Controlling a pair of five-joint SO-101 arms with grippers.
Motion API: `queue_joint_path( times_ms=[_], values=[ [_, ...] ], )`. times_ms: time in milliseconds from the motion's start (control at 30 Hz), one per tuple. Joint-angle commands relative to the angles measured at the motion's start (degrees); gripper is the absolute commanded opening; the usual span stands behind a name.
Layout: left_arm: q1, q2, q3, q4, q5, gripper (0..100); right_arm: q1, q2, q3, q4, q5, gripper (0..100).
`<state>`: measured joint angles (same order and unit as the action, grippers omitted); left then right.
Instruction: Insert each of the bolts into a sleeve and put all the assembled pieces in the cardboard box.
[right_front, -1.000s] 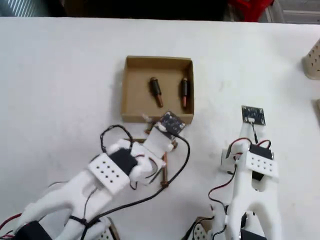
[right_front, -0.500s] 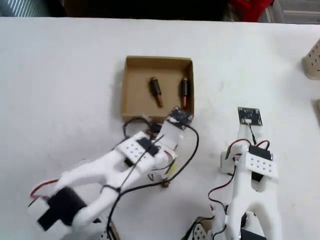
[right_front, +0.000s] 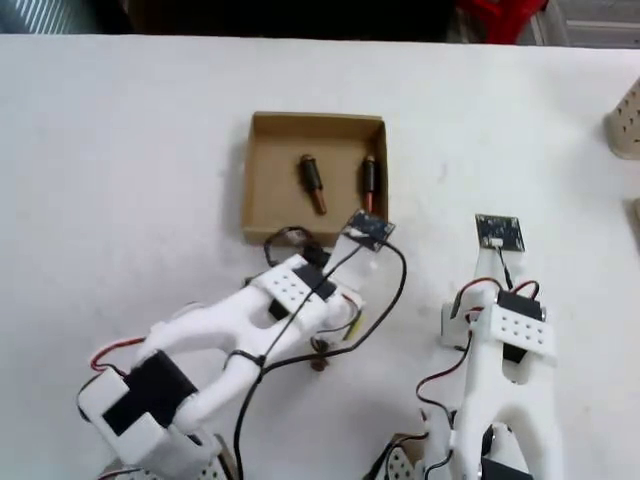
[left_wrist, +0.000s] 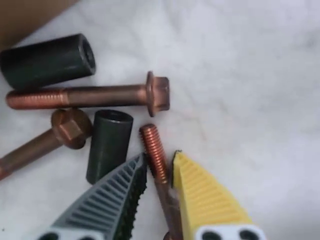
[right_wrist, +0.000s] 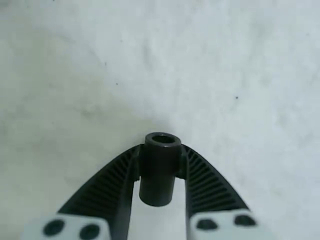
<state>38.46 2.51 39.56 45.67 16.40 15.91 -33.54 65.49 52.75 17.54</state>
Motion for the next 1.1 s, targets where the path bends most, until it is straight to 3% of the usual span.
queue_joint_path(
  times_ms=[0, 200, 500, 633, 767, 967, 1067],
  values=[
    [0.1, 0.1, -2.1, -0.6, 0.7, 11, -0.3, -1.8, -0.3, -0.7, 0.7, 1.7],
    [0.4, 0.1, -1.7, -0.4, 0.3, 1, -0.3, -1.8, -0.3, -0.7, 0.7, 1.7],
    [1.6, -1.3, -2.1, 4.5, 0.2, 2, -0.3, -1.8, 0.8, -2.7, 0.7, 1.7],
    [-0.1, -10.8, -1.5, 9.3, 0.2, 2, -0.4, -1.8, 0.8, -2.7, 0.8, 1.7],
    [-10.9, -21.8, -1.5, 14.0, 0.2, 2, -0.4, -1.8, 0.9, -2.7, 0.8, 1.7],
    [-36.6, -26.7, -1.6, 15.6, 0.8, 2, -0.7, -1.8, 1.0, -2.7, 0.8, 1.7],
    [-47.9, -26.7, -1.1, 14.8, 5.6, 2, -1.5, -1.8, 1.1, -2.7, 0.8, 1.7]
  ],
)
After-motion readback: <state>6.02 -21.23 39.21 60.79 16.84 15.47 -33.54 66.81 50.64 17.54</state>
